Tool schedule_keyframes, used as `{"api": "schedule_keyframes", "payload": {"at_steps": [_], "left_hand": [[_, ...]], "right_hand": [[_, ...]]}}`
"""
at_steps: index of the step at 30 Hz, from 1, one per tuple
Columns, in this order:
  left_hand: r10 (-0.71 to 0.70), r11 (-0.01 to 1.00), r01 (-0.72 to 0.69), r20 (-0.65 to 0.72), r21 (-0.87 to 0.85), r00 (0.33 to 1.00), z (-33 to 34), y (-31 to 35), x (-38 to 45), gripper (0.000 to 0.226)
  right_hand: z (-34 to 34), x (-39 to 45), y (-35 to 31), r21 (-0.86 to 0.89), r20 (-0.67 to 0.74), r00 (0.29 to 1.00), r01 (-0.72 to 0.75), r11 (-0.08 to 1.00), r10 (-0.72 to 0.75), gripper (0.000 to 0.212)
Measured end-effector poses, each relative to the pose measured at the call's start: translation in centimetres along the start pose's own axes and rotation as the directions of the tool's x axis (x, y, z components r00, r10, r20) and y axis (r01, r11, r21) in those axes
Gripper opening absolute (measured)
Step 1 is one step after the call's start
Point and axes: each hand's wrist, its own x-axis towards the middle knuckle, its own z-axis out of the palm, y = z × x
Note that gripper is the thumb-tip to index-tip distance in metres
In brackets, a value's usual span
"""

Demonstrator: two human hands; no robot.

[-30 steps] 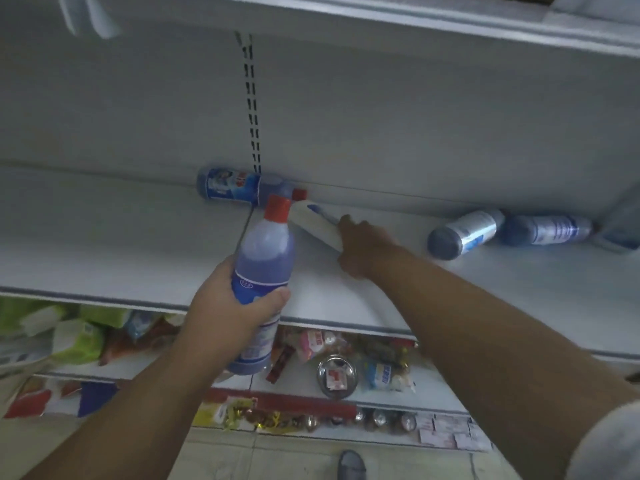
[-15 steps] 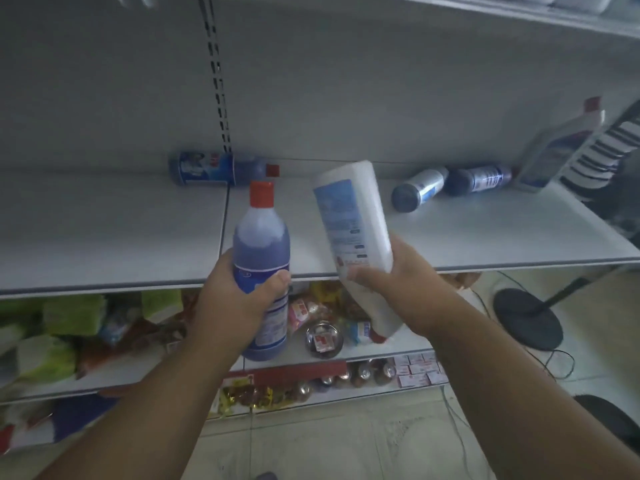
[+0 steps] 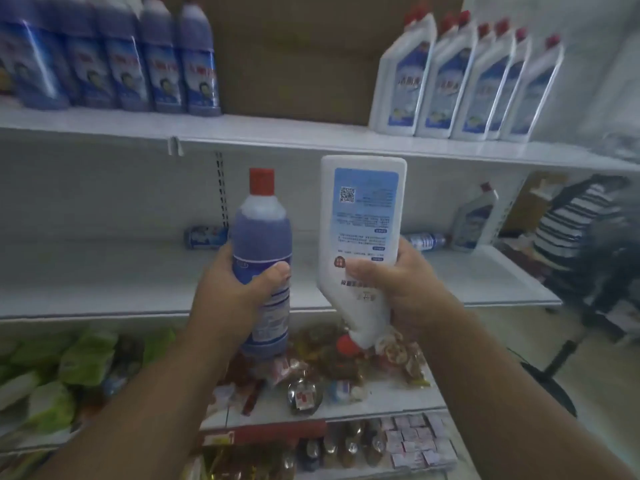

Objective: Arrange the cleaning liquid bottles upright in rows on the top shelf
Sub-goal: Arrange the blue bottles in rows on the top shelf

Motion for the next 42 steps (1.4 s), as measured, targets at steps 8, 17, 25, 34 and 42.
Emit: {"api": "schedule_keyframes", "payload": {"at_steps": [8, 17, 25, 34, 42], "left_hand": [[0.249, 0.968, -0.249, 0.022, 0.011, 0.968, -0.4, 14.9, 3.8, 0.04], [0.333, 0.938, -0.334, 0.027, 0.092, 0.943, -2.7, 19.2, 12.3, 0.037], [0.323, 0.938, -0.332, 0.095, 0.099, 0.942, -3.9, 18.0, 22.3, 0.03], [0.21, 0.968, -0.224, 0.121, 0.117, 0.97, -3.2, 14.7, 28.0, 0.046], [0.102, 0.988, -0.116, 0.139, 0.099, 0.985, -4.0, 13.7, 29.4, 0.046]], "right_hand": [[1.1, 3.2, -15.3, 0.011, -0.01, 0.929, 0.369, 0.929, -0.369, 0.06], [3.0, 11.1, -21.0, -0.014, -0.047, 0.876, 0.479, 0.878, -0.479, 0.059], [3.9, 19.4, -19.3, -0.07, -0.144, 0.894, 0.418, 0.906, -0.424, 0.061], [3.9, 24.8, -16.5, -0.129, -0.192, 0.914, 0.338, 0.932, -0.358, 0.06], [5.6, 26.3, -15.3, -0.236, -0.224, 0.901, 0.319, 0.918, -0.371, 0.057]]}}
